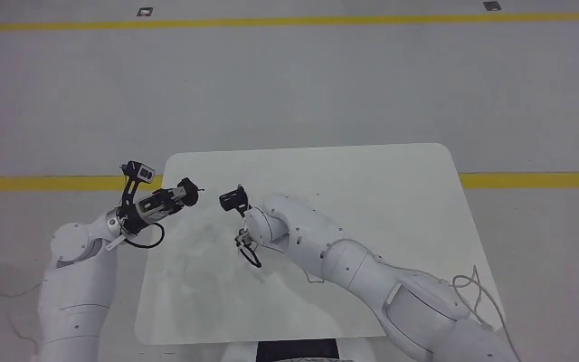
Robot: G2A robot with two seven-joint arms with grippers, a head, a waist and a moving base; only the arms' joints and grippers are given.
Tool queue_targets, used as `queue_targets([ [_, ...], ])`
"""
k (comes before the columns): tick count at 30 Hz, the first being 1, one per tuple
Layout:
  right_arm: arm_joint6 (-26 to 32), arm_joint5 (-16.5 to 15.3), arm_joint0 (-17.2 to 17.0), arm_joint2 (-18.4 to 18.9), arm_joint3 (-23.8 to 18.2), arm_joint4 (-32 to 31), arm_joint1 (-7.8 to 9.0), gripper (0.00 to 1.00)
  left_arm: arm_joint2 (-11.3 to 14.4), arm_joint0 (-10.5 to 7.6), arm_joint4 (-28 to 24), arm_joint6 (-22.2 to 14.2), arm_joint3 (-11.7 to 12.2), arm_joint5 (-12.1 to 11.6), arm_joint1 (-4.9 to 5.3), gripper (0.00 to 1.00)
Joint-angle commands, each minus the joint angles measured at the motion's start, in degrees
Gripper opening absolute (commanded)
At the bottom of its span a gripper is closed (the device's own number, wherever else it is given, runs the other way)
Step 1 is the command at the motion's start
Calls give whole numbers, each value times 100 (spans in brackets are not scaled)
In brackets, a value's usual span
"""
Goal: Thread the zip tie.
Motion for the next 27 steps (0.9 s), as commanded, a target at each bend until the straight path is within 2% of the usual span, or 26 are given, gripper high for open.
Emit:
queue_targets([
  [1,-26,0,-20,14,29,-117,-28,36,0,0,0,0,0,0,0,0],
  [9,-13,0,-136,222,193,-654,-152,34,0,0,0,0,0,0,0,0],
  [18,42,0,-371,574,209,-1417,-307,35,0,0,0,0,0,0,0,0],
  [27,204,0,-573,886,215,-1886,-472,33,0,0,0,0,0,0,0,0],
])
